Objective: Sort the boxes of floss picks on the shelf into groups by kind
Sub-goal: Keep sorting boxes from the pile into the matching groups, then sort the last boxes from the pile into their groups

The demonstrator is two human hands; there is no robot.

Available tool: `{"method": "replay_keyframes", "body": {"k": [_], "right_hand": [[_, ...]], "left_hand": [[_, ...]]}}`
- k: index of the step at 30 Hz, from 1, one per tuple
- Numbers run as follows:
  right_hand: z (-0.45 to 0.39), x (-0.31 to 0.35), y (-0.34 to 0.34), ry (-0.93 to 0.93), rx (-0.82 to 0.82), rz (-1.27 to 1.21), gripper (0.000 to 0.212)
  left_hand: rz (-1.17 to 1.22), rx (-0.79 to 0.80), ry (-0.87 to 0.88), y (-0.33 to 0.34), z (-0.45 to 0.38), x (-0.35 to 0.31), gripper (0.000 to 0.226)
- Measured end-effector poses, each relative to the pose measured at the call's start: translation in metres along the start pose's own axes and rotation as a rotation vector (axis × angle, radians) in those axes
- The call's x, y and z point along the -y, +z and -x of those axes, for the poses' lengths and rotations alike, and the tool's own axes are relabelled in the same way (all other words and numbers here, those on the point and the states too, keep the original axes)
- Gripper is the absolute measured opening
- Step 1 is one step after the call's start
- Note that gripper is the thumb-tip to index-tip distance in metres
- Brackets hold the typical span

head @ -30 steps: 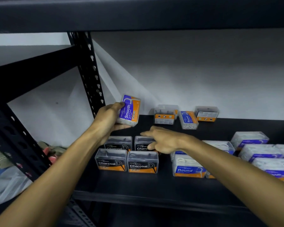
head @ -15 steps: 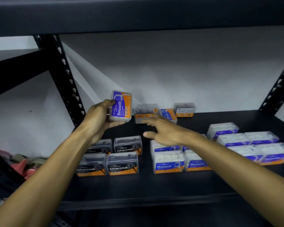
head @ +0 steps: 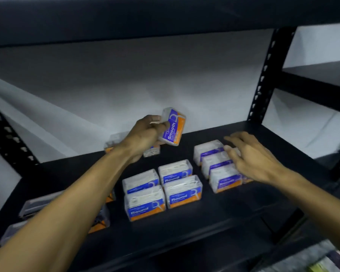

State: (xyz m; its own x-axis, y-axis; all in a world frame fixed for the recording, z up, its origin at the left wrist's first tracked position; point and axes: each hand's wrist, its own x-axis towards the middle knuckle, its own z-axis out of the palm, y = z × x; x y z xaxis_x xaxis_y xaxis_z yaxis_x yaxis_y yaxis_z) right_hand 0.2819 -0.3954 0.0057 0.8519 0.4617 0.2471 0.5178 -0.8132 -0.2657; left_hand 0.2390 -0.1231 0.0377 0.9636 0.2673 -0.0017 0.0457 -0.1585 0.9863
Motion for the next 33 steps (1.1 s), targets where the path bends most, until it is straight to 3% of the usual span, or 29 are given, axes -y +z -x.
{"method": "replay_keyframes", "body": {"k": [4, 7, 10, 22, 33], "right_hand": [[0.018, -0.036, -0.006, 0.121, 0.083, 0.046, 0.060], [0.021, -0.044, 0.002, 0.176, 0.103, 0.081, 0.068], [0.018, -0.046, 0.012, 0.202, 0.145, 0.067, 0.076], [0.019, -0.058, 0.032, 0.158, 0.162, 0.020, 0.078], [0.019, -0.057, 0.030, 0.162, 0.180, 0.008, 0.078]], "left_hand": [[-0.103, 0.111, 0.027, 0.053, -0.026, -0.008, 0.034], [-0.391, 0.166, 0.146, 0.090, -0.044, -0.020, 0.021], [-0.573, 0.201, 0.218, 0.121, -0.062, -0.027, 0.032], [-0.807, 0.471, 0.146, 0.176, -0.101, -0.004, 0.025], [-0.928, 0.547, 0.130, 0.183, -0.101, 0.008, 0.035]]}}
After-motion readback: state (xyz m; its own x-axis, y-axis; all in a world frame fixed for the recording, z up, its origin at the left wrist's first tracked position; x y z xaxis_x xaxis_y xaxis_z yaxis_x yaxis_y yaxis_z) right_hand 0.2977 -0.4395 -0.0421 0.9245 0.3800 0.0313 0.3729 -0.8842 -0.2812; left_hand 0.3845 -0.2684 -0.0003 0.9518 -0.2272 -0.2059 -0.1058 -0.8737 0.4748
